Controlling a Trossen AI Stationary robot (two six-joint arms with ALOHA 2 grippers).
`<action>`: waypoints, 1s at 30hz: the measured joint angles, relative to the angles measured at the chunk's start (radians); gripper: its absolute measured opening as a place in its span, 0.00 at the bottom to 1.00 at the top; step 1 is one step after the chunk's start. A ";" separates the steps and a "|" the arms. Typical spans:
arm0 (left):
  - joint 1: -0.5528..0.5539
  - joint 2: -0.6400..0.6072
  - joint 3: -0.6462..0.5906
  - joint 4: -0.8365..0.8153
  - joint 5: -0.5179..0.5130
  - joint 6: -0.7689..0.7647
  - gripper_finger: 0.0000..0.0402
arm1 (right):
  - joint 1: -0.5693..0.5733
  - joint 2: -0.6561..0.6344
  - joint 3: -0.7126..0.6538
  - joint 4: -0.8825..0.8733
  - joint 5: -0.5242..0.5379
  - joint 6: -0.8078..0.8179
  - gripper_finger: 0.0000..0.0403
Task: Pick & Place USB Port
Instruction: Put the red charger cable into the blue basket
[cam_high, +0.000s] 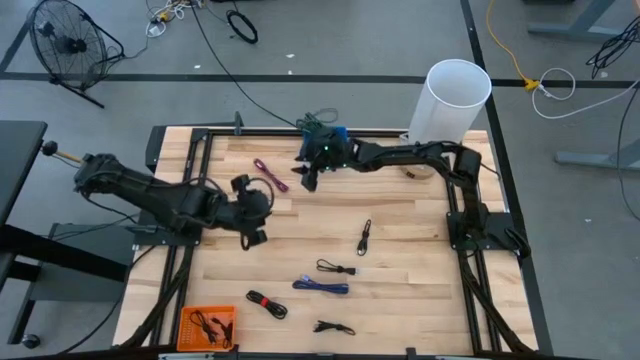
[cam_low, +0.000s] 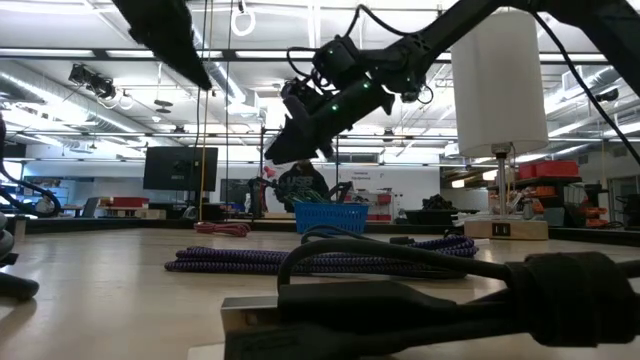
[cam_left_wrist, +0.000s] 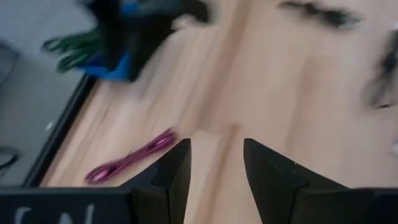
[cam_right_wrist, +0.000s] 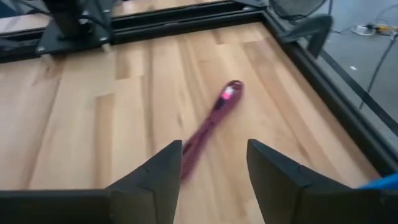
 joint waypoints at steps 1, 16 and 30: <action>0.023 0.000 0.000 -0.021 0.000 0.001 0.38 | 0.011 0.000 0.000 0.000 0.000 0.000 0.45; 0.487 0.077 -0.049 0.017 0.198 0.383 0.38 | 0.130 -0.007 0.000 -0.016 -0.187 0.008 0.45; 0.580 0.347 -0.132 0.204 0.239 0.790 0.38 | 0.215 -0.082 0.000 -0.145 -0.235 0.023 0.45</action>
